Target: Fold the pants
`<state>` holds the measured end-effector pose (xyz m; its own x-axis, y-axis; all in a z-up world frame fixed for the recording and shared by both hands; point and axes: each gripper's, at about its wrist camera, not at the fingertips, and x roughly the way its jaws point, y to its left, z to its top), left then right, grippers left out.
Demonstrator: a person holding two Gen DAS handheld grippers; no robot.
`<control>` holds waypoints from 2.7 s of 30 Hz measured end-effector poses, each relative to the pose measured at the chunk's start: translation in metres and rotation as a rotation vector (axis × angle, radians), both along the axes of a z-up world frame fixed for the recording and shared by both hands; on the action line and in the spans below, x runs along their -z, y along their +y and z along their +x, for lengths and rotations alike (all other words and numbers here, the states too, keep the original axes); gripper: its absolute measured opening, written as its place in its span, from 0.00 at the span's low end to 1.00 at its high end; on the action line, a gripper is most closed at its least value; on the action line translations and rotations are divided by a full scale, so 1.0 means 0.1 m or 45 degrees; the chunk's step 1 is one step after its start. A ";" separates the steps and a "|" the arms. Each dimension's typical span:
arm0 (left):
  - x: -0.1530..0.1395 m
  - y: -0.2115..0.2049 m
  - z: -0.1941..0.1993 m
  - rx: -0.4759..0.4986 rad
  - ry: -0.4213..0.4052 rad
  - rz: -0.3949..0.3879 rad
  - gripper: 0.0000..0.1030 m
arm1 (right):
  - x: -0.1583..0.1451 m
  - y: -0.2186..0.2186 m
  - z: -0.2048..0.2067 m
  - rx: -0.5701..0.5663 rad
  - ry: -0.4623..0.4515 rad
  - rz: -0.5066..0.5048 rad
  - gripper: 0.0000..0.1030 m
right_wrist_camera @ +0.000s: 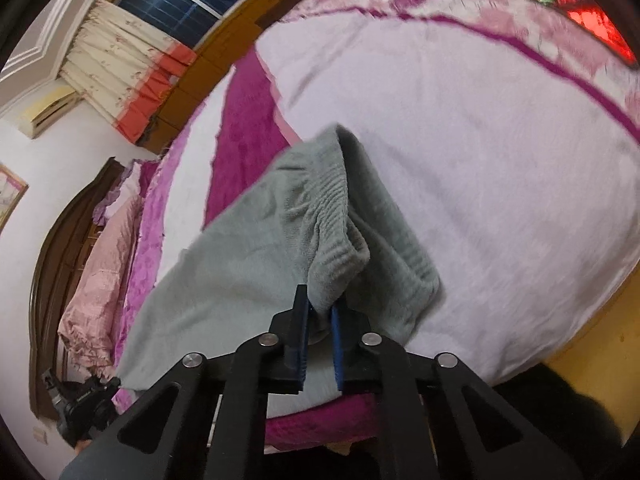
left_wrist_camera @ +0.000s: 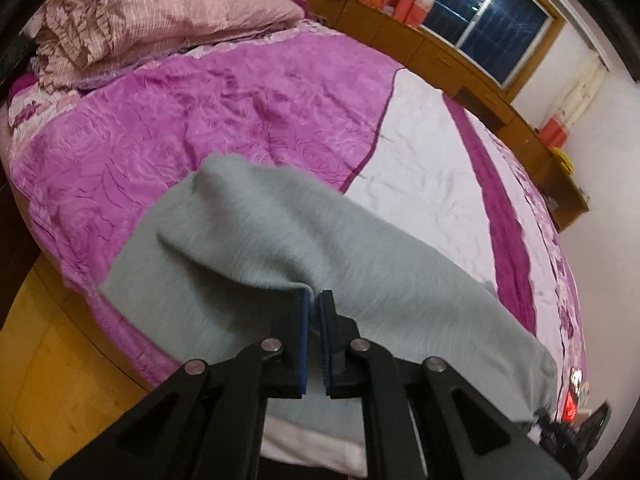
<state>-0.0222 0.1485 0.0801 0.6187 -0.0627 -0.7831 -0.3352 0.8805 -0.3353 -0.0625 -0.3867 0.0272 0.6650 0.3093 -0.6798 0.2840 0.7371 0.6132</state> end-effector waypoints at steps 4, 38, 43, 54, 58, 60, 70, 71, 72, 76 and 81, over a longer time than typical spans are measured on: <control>-0.09 -0.04 -0.17 0.043 -0.017 0.033 0.05 | -0.20 -0.02 -0.05 -0.019 -0.049 -0.042 0.01; 0.37 0.25 -0.50 0.043 0.133 0.079 0.11 | 0.12 0.13 -0.24 -0.017 0.171 -0.313 0.04; 0.26 0.60 -0.66 -0.074 0.070 0.103 0.11 | 0.04 0.21 -0.29 -0.042 0.192 -0.381 0.08; 0.31 0.75 -0.37 -0.047 0.033 0.173 0.23 | -0.39 0.47 -0.39 -0.084 0.070 -0.539 0.10; 0.44 0.73 -0.23 -0.008 0.086 0.190 0.27 | -0.39 0.51 -0.30 -0.103 0.044 -0.540 0.16; 0.48 0.73 -0.21 -0.010 0.096 0.198 0.29 | -0.34 0.54 -0.22 -0.119 0.043 -0.549 0.16; 0.57 0.67 -0.13 0.035 0.059 0.243 0.31 | 0.01 0.58 0.05 -0.139 0.063 -0.548 0.16; 0.59 0.67 -0.13 0.030 0.061 0.242 0.31 | 0.05 0.59 0.05 -0.142 0.052 -0.554 0.16; 0.59 0.66 -0.13 0.025 0.061 0.243 0.31 | 0.07 0.59 0.04 -0.145 0.039 -0.559 0.17; 0.58 0.61 -0.10 0.039 0.066 0.266 0.14 | 0.13 0.55 0.00 -0.146 -0.014 -0.517 0.21; 0.52 0.55 -0.10 0.049 0.067 0.293 0.02 | 0.16 0.46 -0.03 -0.127 -0.049 -0.425 0.21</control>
<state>-0.0321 0.2035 0.0280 0.5771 0.0985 -0.8107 -0.3117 0.9441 -0.1072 -0.0650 -0.3405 0.0114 0.6697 0.1390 -0.7295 0.1819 0.9217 0.3426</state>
